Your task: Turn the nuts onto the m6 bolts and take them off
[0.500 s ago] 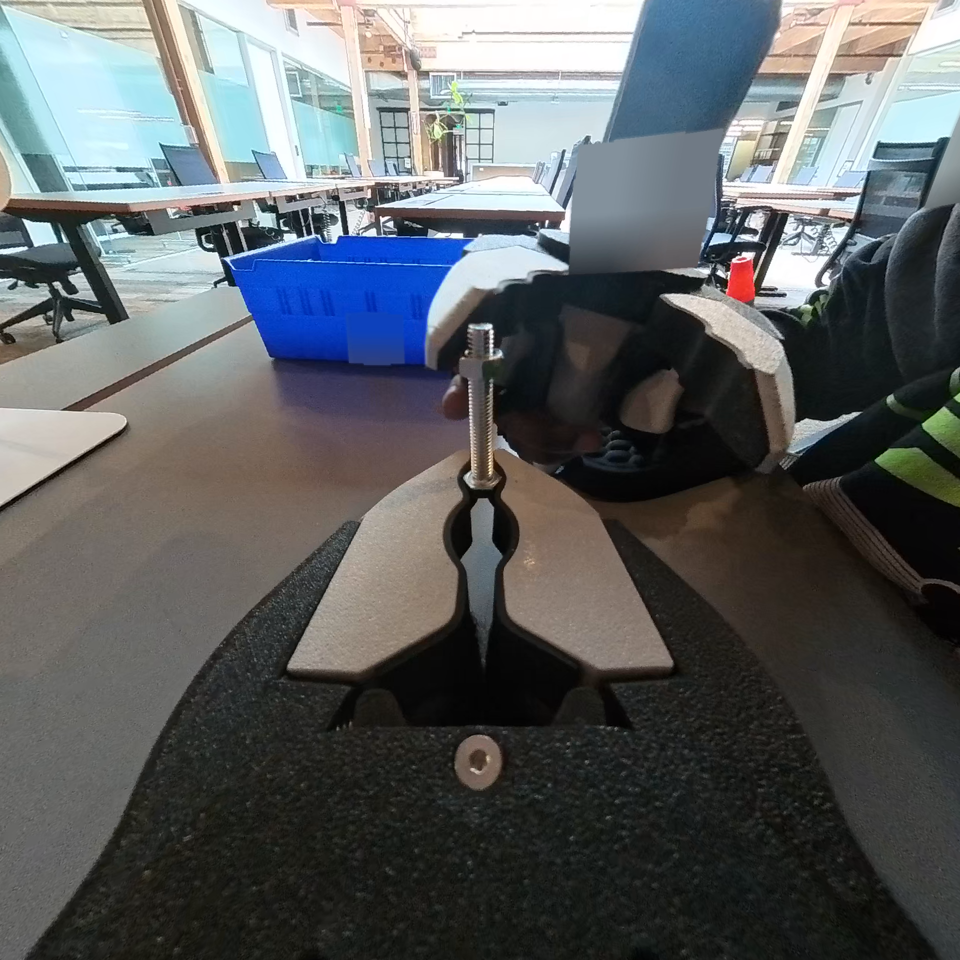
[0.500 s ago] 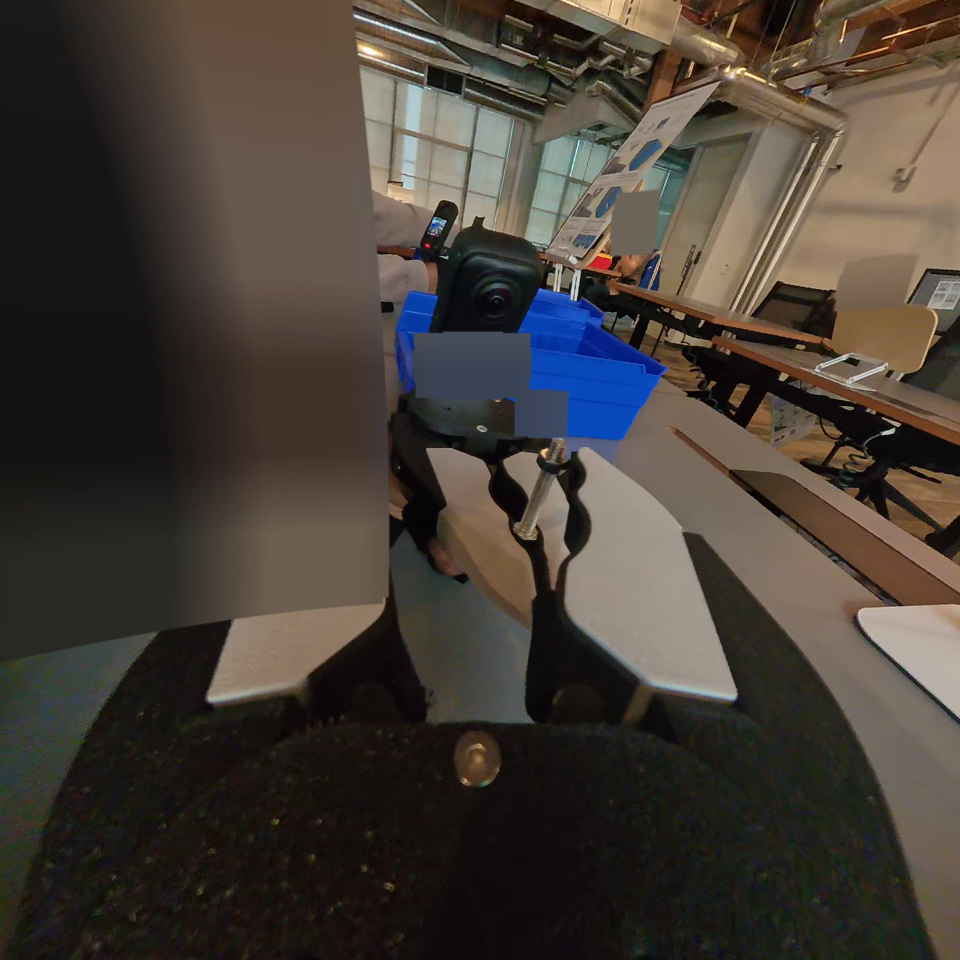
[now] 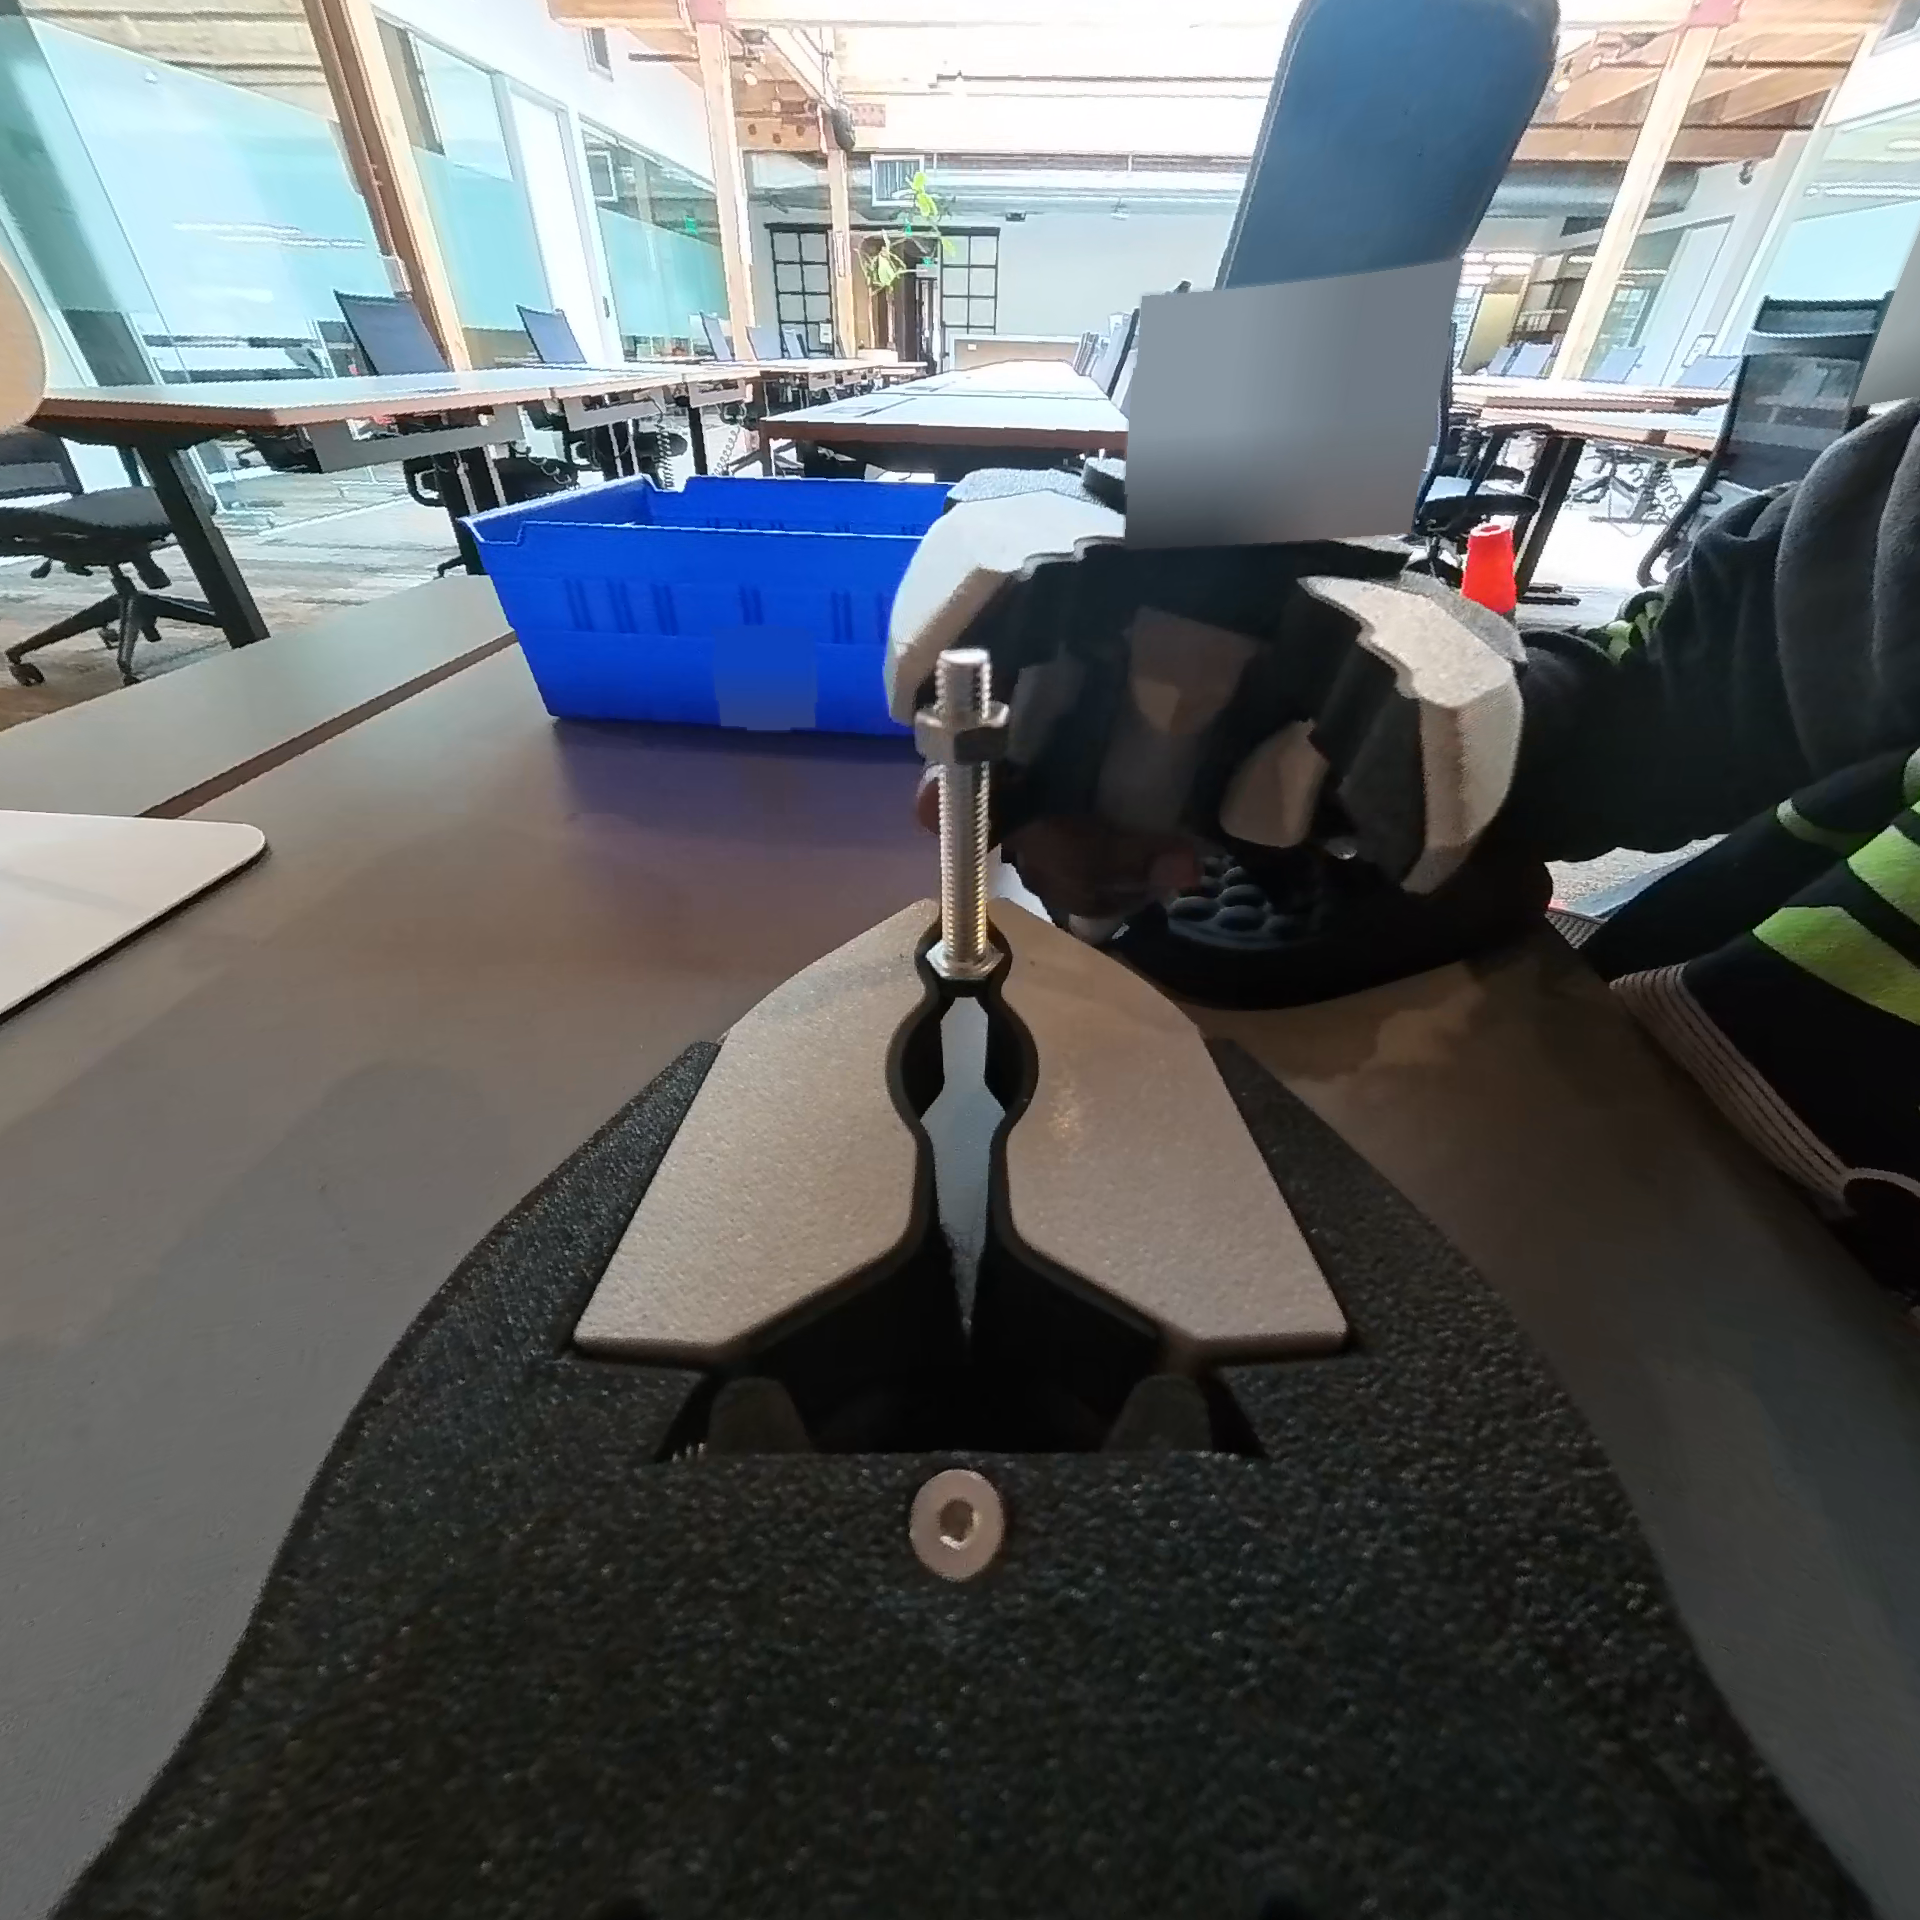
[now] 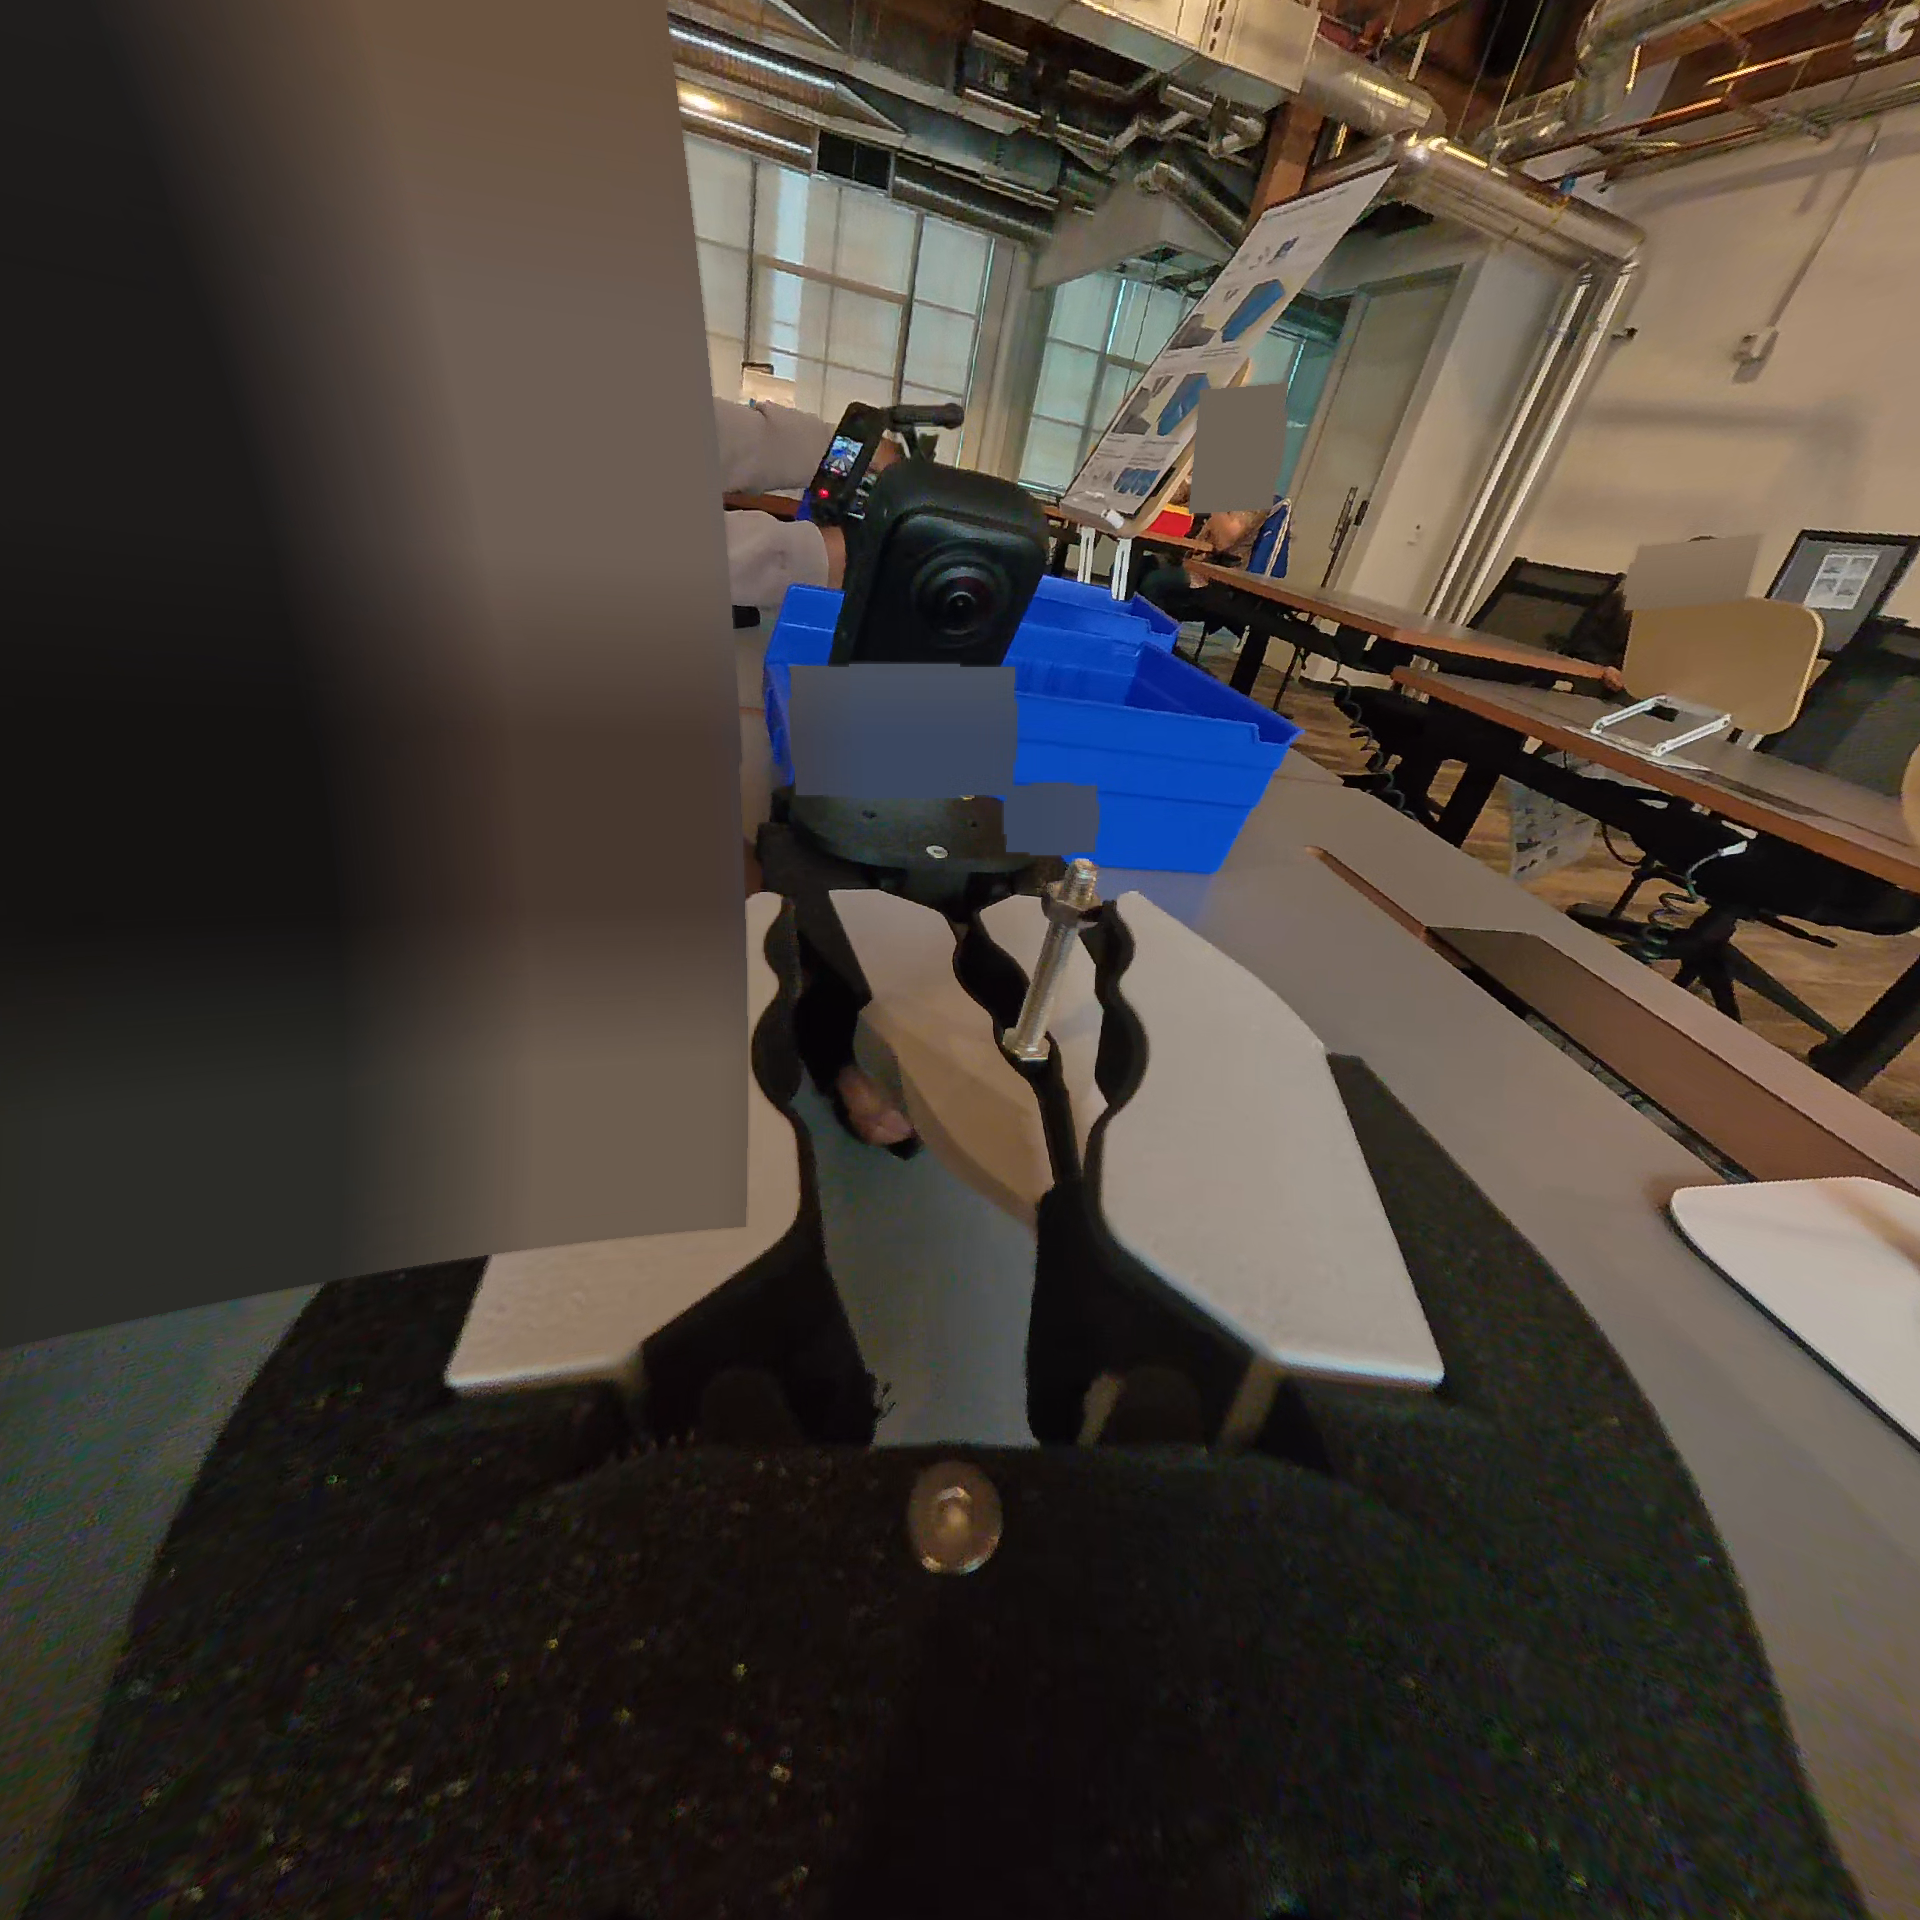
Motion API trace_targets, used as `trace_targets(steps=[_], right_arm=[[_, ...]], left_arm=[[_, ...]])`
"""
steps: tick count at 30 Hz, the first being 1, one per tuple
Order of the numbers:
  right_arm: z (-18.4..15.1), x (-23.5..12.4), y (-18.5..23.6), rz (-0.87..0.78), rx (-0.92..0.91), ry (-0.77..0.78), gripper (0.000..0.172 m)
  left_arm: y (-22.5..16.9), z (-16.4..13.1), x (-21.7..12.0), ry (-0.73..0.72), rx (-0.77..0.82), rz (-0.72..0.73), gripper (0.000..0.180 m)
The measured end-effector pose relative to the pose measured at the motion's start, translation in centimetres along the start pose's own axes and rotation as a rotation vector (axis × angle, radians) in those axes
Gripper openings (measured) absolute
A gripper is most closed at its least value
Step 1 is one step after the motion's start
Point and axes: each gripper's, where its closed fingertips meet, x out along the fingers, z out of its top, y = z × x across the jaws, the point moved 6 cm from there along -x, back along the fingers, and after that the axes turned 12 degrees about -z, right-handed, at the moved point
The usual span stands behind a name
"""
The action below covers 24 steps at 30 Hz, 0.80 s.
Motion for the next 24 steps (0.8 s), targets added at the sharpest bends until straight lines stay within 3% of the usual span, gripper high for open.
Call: trace_targets(steps=[24], right_arm=[[0.1, 0.0, 1.2, 0.073, -0.03, 0.003, 0.047]], left_arm=[[0.0, 0.0, 0.0, -0.001, 0.0, 0.002, 0.002]])
